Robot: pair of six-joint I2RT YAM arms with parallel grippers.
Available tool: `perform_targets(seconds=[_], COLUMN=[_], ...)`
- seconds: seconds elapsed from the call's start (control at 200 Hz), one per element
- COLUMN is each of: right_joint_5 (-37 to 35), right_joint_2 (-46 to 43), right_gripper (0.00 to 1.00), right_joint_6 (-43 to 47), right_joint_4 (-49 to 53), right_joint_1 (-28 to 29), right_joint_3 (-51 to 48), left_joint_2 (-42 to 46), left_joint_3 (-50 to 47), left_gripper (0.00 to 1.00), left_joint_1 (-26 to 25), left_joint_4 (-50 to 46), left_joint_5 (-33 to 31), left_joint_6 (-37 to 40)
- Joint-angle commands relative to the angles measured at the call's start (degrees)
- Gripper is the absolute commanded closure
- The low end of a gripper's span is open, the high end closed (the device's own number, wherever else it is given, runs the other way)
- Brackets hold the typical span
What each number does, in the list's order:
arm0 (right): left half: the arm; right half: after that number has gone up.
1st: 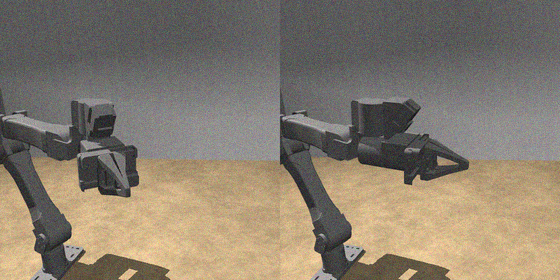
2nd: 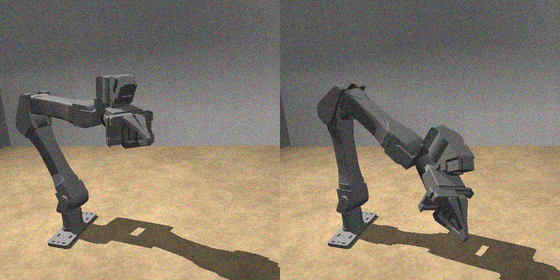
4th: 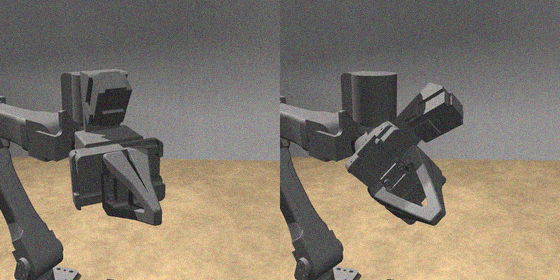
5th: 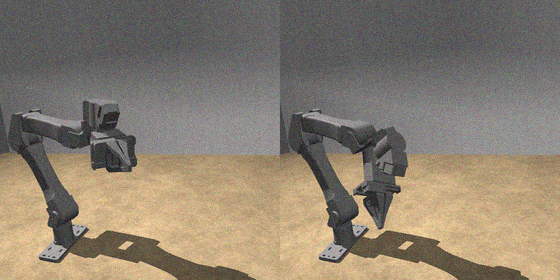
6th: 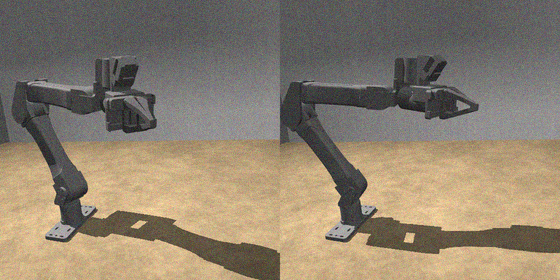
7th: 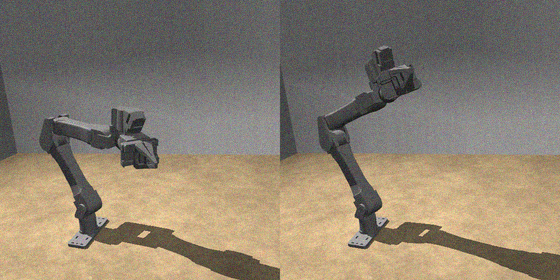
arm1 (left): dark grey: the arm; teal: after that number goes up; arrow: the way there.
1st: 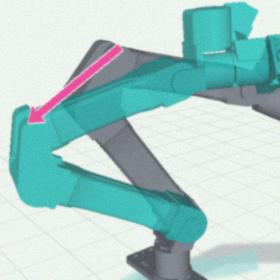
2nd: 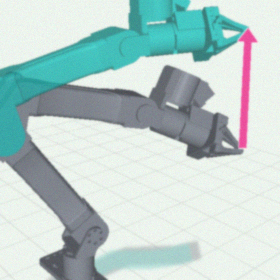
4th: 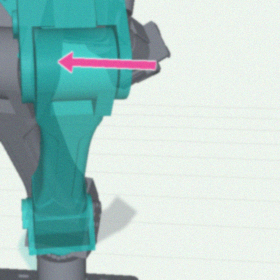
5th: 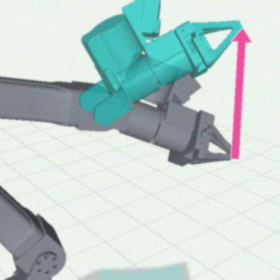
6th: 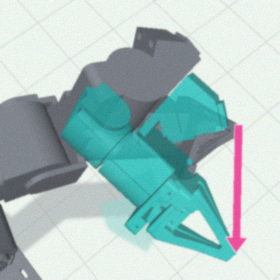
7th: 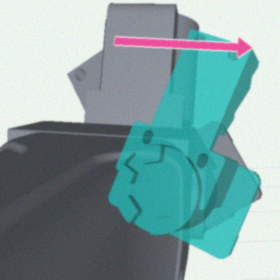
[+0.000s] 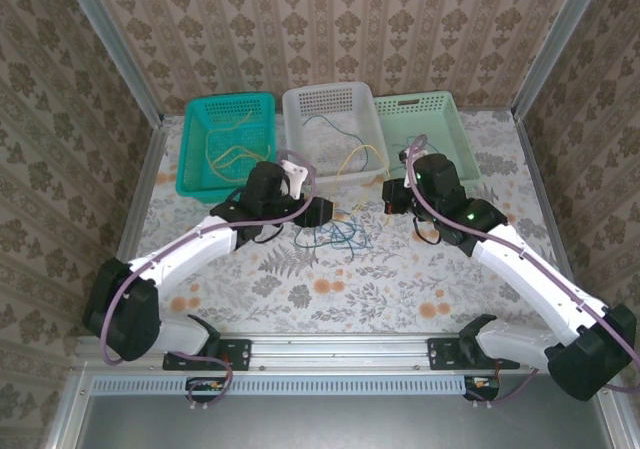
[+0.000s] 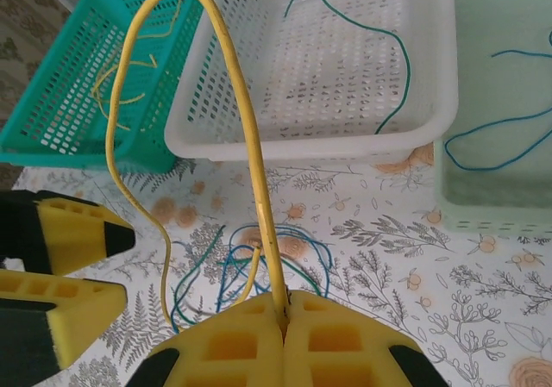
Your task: Untangle the cables
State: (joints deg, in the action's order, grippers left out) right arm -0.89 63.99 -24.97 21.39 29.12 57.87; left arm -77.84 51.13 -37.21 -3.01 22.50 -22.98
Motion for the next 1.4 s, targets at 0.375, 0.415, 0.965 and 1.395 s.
perform_targets(seconds=[0.375,0.415,0.965,1.395], right_joint_5=[-0.93,-1.12,-4.13,-9.70], right_joint_2=[-5.56,-6.00,-7.78,-5.14], right_gripper=[1.00,1.00,1.00,1.00], right_joint_6=[-5.04,-5.24,-5.50,12.76], right_joint_4=[-10.09,-10.62,-11.19,9.11], right_joint_1=[-0.07,-0.10,-0.12,1.57], right_joint_3=[-5.59,-6.12,-7.78,1.16], left_joint_2=[-1.79,-2.41,-4.86,-5.38], left_joint_3=[-3.32,-3.09,0.52,8.58], left_gripper=[0.33,0.34,0.88,1.00], left_joint_1=[-1.24,-1.41,-2.77,-4.68], left_joint_4=[8.82,9.68,5.70,-15.26], left_joint_5=[0.63,1.07,-0.40,-10.39], left_joint_6=[-9.33,-10.02,-7.81,5.69])
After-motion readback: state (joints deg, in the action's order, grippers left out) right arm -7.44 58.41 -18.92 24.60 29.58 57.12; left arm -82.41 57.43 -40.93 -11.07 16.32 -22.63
